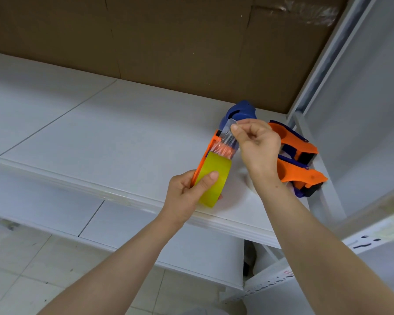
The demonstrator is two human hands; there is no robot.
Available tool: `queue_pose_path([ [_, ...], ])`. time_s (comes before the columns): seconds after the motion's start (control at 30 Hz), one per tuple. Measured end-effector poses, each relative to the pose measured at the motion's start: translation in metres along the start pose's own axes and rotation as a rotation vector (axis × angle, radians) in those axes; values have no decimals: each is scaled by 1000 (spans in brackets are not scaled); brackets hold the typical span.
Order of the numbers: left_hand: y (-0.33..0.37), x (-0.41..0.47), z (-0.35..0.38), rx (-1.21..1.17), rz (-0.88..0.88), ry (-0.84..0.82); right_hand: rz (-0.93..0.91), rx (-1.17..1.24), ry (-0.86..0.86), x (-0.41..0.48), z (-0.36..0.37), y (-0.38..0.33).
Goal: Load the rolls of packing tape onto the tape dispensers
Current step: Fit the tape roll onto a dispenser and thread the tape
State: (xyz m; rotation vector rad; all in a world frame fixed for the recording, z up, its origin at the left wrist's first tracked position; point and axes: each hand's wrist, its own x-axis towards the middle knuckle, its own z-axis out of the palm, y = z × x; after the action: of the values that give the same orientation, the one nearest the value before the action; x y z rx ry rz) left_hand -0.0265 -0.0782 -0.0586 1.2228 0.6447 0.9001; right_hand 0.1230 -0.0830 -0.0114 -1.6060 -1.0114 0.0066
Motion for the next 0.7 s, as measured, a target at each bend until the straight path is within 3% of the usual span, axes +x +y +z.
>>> queue_pose_path([
  [0.13,8,4,5,-12,-26,90,-36,58,53,15,-7,-4],
  [0.37,8,1,3,-22,-61,51,402,-4,-313,34,-10,-3],
  [0.5,12,0,0,-41,-77,29,403,35,-433,31,-11,-8],
  [0.7,16,0,5,-41,-79,84,415,-36,-288,35,-2,4],
])
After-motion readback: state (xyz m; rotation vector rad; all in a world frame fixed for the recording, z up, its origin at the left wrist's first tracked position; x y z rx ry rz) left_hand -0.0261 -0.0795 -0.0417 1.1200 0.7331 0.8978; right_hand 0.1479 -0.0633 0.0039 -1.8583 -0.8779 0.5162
